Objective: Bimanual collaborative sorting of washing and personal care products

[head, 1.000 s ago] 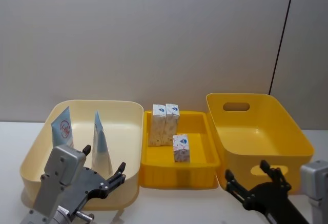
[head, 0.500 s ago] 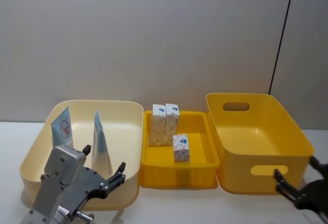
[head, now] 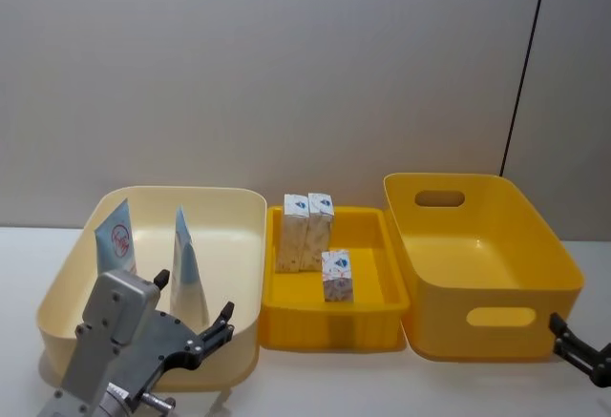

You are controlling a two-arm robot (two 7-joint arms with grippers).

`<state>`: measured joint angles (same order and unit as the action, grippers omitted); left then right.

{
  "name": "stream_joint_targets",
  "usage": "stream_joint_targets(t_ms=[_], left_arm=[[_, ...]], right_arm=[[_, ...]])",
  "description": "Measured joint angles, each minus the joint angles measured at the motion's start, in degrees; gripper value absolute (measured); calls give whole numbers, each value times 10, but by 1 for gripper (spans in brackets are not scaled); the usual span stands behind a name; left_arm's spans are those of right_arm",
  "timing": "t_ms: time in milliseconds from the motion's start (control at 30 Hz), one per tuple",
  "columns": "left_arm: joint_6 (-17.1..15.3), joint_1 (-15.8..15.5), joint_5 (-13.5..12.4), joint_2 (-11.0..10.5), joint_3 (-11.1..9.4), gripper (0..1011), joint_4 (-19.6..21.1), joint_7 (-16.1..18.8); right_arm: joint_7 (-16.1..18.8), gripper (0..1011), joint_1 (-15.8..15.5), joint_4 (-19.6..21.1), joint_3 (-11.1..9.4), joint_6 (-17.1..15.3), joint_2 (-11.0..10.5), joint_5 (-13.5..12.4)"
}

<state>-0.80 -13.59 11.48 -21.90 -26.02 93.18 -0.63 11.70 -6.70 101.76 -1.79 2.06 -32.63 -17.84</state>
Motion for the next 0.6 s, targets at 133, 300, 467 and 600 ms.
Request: stream_joint_targets(t_ms=[133, 300, 467, 600], left_arm=[[0, 0, 0, 0, 0, 1003, 0, 0], [0, 0, 0, 0, 0, 1003, 0, 0], [0, 0, 0, 0, 0, 1003, 0, 0], [0, 0, 0, 0, 0, 1003, 0, 0]], right_arm=[[4, 1001, -1, 14, -1, -20, 4, -14], [6, 1001, -2, 37, 1, -60, 15, -38], [6, 1001, -1, 58, 7, -102, 25, -62], [3, 1001, 5, 77, 15, -144, 33, -84]])
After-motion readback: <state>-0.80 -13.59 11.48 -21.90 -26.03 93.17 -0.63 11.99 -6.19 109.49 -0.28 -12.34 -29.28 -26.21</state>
